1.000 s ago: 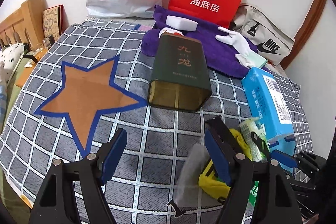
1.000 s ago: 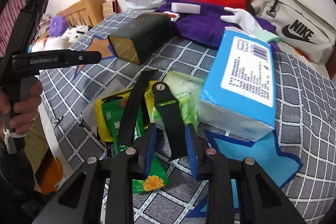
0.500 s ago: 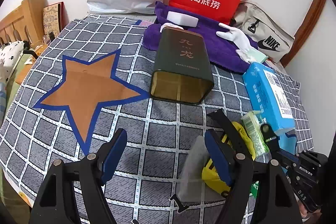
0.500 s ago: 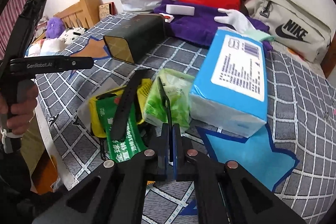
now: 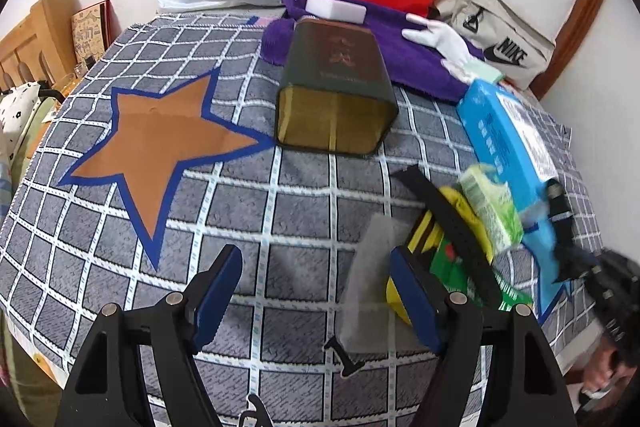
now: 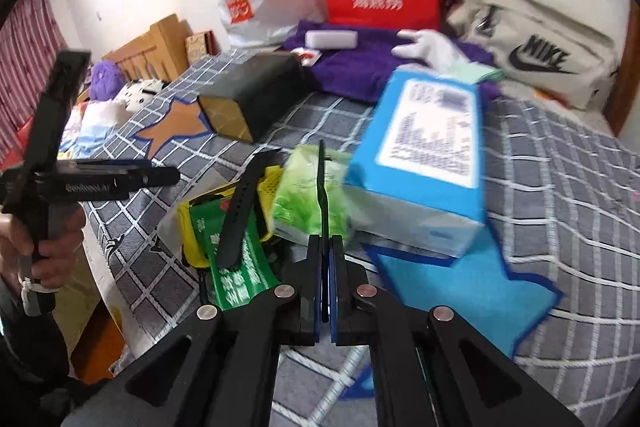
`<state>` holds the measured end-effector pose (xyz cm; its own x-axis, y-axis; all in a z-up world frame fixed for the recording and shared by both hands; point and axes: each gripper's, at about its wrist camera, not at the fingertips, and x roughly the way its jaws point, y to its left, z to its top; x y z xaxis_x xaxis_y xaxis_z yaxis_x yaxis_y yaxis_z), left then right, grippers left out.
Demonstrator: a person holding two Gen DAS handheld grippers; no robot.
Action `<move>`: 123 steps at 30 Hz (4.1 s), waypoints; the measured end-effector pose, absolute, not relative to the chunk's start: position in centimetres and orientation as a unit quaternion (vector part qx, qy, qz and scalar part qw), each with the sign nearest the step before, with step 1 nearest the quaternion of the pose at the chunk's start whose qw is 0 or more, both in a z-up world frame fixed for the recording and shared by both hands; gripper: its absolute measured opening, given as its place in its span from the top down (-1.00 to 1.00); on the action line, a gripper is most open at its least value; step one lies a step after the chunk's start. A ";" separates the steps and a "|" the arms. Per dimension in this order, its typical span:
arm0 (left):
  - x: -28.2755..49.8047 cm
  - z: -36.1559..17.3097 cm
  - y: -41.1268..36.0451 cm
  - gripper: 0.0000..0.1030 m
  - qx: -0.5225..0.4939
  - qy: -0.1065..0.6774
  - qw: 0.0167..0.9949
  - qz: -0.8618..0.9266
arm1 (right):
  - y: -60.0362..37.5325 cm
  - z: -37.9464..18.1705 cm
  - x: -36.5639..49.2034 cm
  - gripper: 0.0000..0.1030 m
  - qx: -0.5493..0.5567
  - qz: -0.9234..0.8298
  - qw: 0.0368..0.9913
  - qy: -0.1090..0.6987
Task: Organize soft objects
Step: 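Close the left tool on the translucent mesh drawstring bag, then carry the mesh bag in the left tool over the purple towel, then open the left tool to drop the mesh bag onto the towel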
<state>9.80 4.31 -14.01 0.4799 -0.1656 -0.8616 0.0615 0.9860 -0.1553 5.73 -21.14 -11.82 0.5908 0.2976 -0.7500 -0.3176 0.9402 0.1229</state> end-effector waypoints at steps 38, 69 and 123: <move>8.2 -12.3 6.5 0.82 -0.043 0.443 0.892 -0.084 | -23.4 -14.9 4.9 0.94 -0.004 0.130 0.884 0.449; 13.6 -3.3 6.9 0.82 -0.083 0.378 0.918 -0.087 | -23.6 -5.9 11.2 0.94 0.023 0.134 0.913 0.384; 34.4 -7.2 -0.2 0.82 -0.050 0.438 0.891 -0.110 | -23.4 -9.7 33.5 0.94 0.027 0.149 0.884 0.442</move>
<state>34.39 -0.23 -7.24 0.5923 -0.2395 -0.7693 0.1518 0.9709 -0.1854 33.54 -23.43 -9.73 0.5648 0.2885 -0.7731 -0.2401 0.9538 0.1805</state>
